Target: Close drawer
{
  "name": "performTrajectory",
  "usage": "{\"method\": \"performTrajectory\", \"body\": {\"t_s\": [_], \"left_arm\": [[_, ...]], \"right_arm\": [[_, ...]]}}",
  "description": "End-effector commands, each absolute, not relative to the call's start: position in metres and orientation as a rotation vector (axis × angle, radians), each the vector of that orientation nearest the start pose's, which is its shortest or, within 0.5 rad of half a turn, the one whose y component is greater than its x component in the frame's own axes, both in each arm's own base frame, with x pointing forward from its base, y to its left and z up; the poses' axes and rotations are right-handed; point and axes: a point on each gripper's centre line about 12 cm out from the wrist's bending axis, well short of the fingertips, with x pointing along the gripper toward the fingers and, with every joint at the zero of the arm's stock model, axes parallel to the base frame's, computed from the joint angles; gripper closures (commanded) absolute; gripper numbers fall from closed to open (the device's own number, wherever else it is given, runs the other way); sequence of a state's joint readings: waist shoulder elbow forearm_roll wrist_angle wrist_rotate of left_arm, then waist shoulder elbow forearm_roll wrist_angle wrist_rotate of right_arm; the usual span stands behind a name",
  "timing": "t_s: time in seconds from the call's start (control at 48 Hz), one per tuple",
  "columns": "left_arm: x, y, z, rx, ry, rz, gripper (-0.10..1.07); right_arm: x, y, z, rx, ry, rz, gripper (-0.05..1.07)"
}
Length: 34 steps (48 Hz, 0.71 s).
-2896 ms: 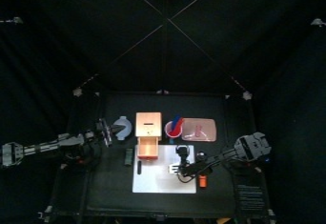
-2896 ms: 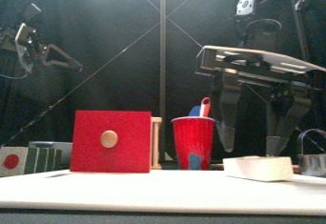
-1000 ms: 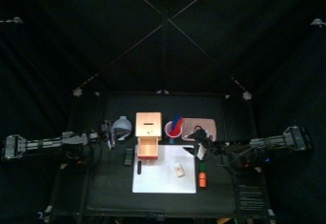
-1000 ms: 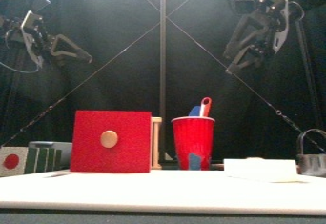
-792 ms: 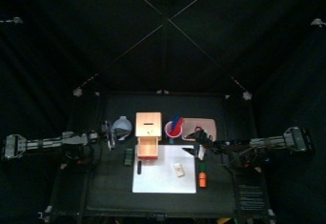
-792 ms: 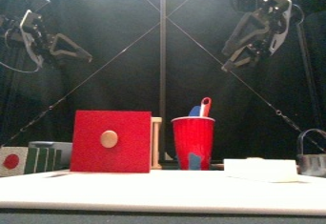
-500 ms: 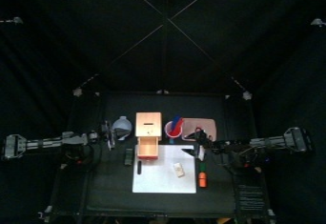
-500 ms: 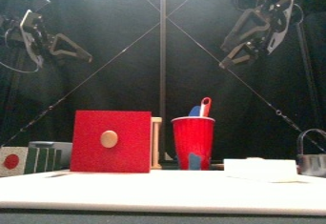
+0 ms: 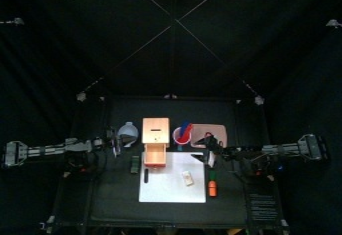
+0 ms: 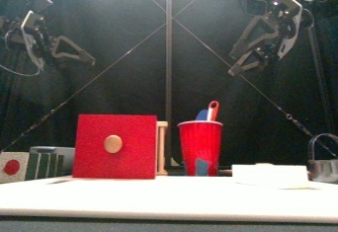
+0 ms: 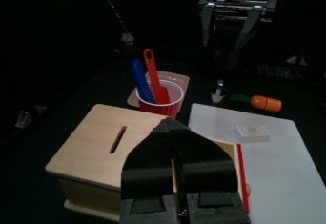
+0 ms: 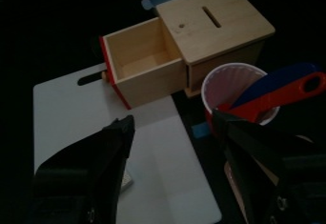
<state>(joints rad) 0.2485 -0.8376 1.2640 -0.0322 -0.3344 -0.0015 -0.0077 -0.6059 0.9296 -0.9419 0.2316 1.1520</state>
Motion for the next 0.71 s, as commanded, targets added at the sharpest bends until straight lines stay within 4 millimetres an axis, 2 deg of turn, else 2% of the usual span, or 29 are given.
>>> {"method": "performTrajectory", "body": {"t_s": [0.0, 0.458, 0.583, 0.688], "left_arm": [[0.2052, 0.0533, 0.2483, -0.036, 0.059, 0.259, 0.86], [0.2055, 0.0541, 0.2501, -0.037, 0.054, 0.263, 0.87], [0.2065, 0.0547, 0.2537, -0.035, 0.045, 0.264, 0.87], [0.2069, 0.0548, 0.2549, -0.033, 0.042, 0.264, 0.87]], "right_arm": [[0.2662, -0.0240, 0.2665, 0.180, 0.416, -0.237, 0.08], [0.2661, -0.0198, 0.2654, 0.167, 0.420, -0.221, 0.10], [0.2667, -0.0175, 0.2665, 0.175, 0.418, -0.213, 0.21], [0.2663, -0.0174, 0.2673, 0.175, 0.415, -0.213, 0.40]]}}
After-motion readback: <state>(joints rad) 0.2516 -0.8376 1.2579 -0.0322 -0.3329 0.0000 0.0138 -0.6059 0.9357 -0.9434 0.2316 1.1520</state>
